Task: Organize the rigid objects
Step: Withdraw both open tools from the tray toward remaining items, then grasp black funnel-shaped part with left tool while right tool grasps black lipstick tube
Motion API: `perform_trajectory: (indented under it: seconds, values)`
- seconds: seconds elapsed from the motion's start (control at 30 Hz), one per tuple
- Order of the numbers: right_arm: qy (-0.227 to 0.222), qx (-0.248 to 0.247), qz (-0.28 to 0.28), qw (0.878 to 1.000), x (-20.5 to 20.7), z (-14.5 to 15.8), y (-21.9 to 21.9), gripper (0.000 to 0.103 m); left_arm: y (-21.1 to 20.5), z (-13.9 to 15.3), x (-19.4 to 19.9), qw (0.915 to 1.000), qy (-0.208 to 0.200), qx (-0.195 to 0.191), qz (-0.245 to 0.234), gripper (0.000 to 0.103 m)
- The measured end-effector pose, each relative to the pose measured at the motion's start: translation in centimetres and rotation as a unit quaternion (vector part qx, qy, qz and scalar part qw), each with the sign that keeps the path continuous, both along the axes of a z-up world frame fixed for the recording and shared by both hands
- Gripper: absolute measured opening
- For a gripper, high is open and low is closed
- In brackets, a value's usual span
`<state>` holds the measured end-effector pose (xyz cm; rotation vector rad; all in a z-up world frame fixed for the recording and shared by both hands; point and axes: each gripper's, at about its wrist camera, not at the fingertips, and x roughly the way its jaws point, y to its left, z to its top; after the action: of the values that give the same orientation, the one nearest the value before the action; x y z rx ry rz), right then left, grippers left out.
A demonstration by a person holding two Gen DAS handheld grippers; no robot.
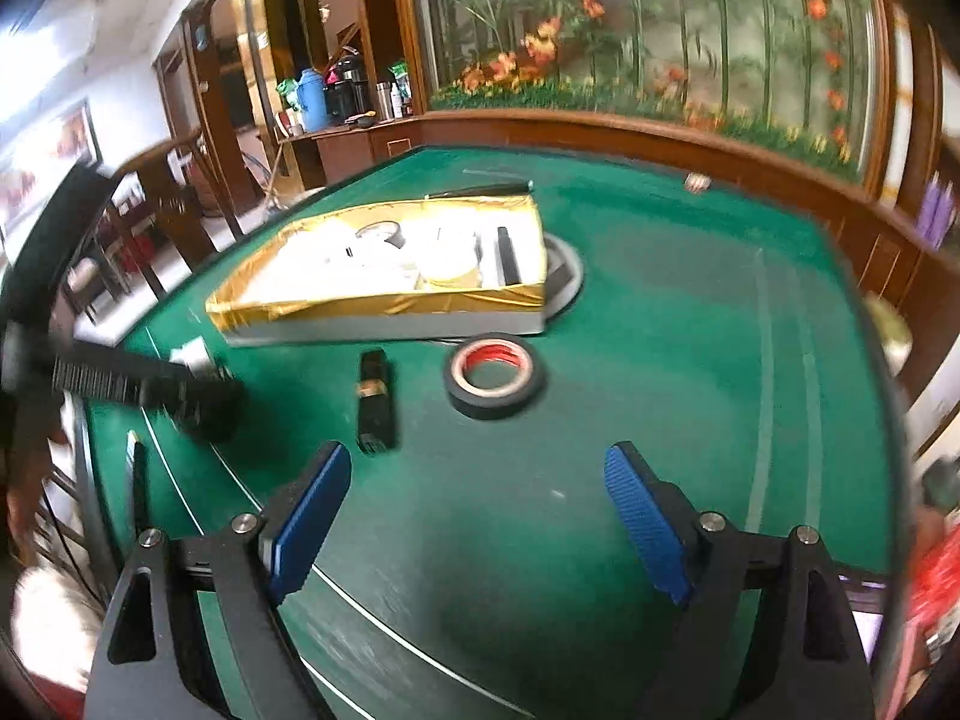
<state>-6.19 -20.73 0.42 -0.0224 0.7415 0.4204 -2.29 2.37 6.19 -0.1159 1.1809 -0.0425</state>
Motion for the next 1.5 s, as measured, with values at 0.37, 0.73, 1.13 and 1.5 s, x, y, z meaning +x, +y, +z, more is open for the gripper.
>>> perform_trajectory:
  seconds: [0.37,0.73,1.13,1.5]
  values:
    - [0.058,0.031,0.010,0.998,4.5,-0.5,2.1,0.064,1.5,-0.5,-0.8,0.9999,0.011,-0.008,-0.002,0.077]
    - [0.089,-0.011,0.063,0.994,5.4,-2.8,7.5,0.052,2.0,-1.1,-0.1,0.9997,0.018,0.014,-0.007,0.077]
    - [0.095,-0.053,0.059,0.992,6.4,-4.5,8.1,0.030,1.9,-1.7,0.5,0.9987,0.025,0.043,-0.007,0.077]
    - [0.116,-0.030,0.060,0.991,6.0,-4.4,6.6,0.018,1.8,-1.7,0.4,0.9986,0.028,0.045,0.006,0.077]
